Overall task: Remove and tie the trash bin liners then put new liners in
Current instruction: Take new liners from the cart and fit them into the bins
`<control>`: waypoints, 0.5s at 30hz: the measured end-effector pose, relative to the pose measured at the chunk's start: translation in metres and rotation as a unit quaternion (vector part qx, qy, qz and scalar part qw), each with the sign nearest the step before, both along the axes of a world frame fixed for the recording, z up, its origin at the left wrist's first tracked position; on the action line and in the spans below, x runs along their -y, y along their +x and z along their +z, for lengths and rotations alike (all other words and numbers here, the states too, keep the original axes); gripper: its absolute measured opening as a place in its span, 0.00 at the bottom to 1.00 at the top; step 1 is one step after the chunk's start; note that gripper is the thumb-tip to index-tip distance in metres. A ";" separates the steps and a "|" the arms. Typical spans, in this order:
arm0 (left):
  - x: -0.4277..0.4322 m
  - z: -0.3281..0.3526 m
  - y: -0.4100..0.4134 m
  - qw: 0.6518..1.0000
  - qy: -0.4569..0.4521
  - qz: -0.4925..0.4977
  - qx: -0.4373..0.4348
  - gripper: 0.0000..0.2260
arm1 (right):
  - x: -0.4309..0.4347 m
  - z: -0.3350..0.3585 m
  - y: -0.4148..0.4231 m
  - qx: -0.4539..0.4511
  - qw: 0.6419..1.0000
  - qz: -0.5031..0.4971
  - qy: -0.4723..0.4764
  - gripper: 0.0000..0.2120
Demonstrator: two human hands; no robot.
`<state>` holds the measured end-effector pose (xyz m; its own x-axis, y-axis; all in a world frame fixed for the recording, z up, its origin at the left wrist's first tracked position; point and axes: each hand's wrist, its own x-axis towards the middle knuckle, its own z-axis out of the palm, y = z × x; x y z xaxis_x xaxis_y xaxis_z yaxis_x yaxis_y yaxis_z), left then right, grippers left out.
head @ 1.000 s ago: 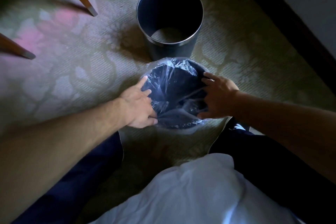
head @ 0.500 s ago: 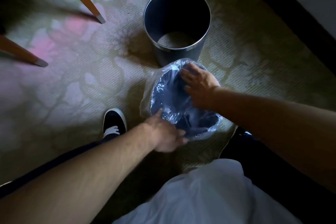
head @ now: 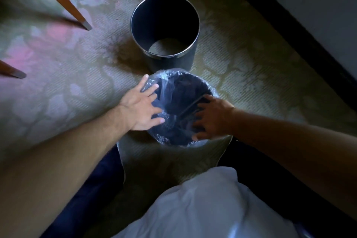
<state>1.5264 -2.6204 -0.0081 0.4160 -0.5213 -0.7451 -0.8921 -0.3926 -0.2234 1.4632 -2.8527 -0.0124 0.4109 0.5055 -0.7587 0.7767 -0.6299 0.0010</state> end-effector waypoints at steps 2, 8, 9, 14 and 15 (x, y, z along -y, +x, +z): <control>-0.006 0.001 -0.001 0.999 0.039 -0.031 0.009 0.33 | 0.007 -0.002 -0.002 -0.003 0.999 0.004 -0.039 0.43; -0.018 0.011 -0.001 0.986 -0.168 -0.011 0.004 0.26 | 0.006 0.018 0.006 0.038 0.992 -0.055 0.105 0.43; -0.018 0.012 0.002 0.968 -0.250 0.008 0.017 0.21 | 0.004 0.020 0.011 0.056 0.984 -0.088 0.143 0.41; -0.002 0.028 0.028 0.823 -0.480 0.302 0.042 0.09 | -0.002 0.027 0.054 0.130 0.901 -0.315 0.269 0.23; 0.000 0.028 0.035 0.791 -0.487 0.369 0.043 0.10 | -0.002 0.027 0.063 0.136 0.871 -0.368 0.297 0.20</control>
